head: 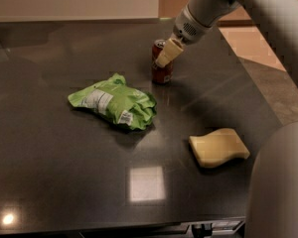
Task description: Move coke can near sponge
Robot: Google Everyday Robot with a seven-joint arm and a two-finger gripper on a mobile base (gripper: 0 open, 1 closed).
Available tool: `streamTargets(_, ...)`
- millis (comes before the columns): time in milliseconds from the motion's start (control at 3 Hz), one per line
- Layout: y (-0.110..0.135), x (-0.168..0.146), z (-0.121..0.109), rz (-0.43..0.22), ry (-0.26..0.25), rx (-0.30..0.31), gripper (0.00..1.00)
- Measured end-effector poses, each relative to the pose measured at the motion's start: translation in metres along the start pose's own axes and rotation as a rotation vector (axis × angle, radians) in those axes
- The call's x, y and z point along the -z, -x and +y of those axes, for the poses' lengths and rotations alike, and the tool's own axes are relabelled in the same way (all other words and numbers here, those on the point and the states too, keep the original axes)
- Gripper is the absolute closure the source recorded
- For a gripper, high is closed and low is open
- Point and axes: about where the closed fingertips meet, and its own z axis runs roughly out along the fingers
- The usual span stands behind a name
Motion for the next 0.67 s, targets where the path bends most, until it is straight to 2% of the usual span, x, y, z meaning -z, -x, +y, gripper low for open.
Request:
streamTargets(333, -0.008, 0.03, 0.011, -0.038, 0.0, -0.001, 0.87)
streamTargets(667, -0.031, 0.066, 0.03, -0.045, -0.007, -0.018, 1.0)
